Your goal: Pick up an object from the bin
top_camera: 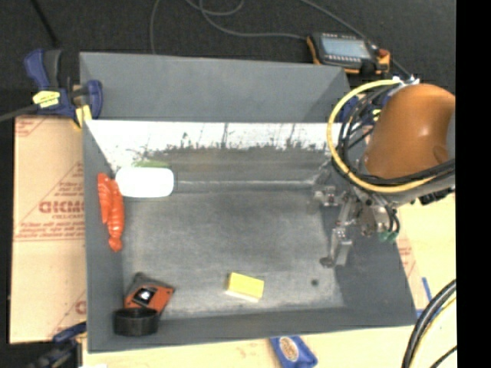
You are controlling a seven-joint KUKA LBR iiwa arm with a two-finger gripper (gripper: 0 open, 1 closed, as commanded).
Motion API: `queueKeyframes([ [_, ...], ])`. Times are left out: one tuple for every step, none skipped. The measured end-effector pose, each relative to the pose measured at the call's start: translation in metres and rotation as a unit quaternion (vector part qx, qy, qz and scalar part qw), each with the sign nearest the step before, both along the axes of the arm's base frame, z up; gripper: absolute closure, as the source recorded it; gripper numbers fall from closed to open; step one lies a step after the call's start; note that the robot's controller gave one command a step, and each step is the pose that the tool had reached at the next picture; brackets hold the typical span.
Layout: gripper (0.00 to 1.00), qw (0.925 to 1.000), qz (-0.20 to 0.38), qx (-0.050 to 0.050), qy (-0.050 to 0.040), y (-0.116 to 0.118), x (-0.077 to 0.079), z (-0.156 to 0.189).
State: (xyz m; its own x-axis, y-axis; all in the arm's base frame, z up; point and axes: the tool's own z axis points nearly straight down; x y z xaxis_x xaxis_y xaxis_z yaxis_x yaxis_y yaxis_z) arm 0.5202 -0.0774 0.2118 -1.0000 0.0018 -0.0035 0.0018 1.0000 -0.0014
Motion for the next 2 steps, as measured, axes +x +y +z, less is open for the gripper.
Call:
queueKeyframes([
  [0.00, 1.0000, 0.008, 0.000, -0.0011, 0.063, -0.012, -0.044],
  [0.00, 0.9988, 0.049, 0.001, -0.0007, 0.093, 0.004, -0.055],
])
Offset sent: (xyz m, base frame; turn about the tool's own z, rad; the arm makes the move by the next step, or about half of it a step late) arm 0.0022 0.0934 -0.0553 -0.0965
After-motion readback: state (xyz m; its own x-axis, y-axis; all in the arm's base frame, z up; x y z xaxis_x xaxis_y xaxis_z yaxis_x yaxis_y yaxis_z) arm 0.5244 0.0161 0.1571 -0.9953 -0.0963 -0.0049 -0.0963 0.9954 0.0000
